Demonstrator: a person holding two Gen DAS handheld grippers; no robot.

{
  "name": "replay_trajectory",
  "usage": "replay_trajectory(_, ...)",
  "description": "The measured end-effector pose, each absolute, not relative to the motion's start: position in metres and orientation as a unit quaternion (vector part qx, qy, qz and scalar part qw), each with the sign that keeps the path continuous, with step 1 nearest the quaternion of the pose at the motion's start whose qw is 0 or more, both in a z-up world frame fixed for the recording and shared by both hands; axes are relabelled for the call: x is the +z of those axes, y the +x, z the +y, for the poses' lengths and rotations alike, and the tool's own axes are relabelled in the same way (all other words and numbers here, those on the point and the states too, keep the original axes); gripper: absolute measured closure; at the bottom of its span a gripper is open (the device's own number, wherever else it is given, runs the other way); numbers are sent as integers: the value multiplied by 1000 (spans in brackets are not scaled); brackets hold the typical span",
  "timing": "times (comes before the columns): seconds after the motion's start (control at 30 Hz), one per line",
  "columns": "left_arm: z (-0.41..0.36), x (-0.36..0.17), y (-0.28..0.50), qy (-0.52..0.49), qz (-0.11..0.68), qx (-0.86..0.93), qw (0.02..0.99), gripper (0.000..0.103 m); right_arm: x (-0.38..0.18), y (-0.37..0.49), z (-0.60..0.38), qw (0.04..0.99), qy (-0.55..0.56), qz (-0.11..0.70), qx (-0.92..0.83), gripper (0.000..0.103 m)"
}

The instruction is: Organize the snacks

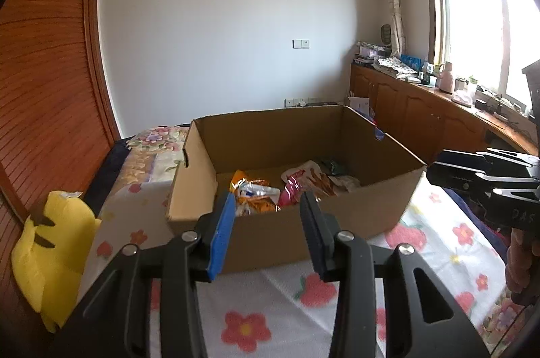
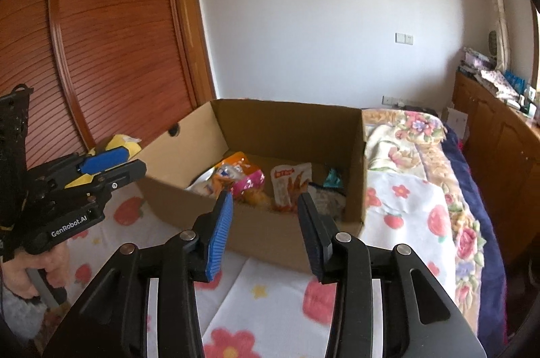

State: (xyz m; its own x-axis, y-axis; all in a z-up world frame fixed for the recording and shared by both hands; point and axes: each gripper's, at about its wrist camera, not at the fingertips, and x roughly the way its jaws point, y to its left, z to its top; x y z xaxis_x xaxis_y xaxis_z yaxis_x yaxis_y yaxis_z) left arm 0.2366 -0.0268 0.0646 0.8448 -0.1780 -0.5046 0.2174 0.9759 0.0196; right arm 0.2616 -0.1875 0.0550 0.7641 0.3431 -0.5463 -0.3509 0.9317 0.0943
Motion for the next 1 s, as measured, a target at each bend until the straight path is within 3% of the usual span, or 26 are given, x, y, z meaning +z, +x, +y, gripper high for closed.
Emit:
replay_trajectory(0.47,-30,71,144,40,241,-98,965,60,48,176,-200,948,-6,282,150,60)
replay_trajectory(0.63,-28,69,121,37,238,-90,966,54,49,154,-200,951,-1,275,138,56)
replay_trajectory(0.83,-25,66,100,45,232,-66,969,53,53,128,-196,960,-14,254,118,48)
replay_trajectory(1.0,-21,66,80,35,224,-58,972,48,52,110,-193,964,-11,244,104,35)
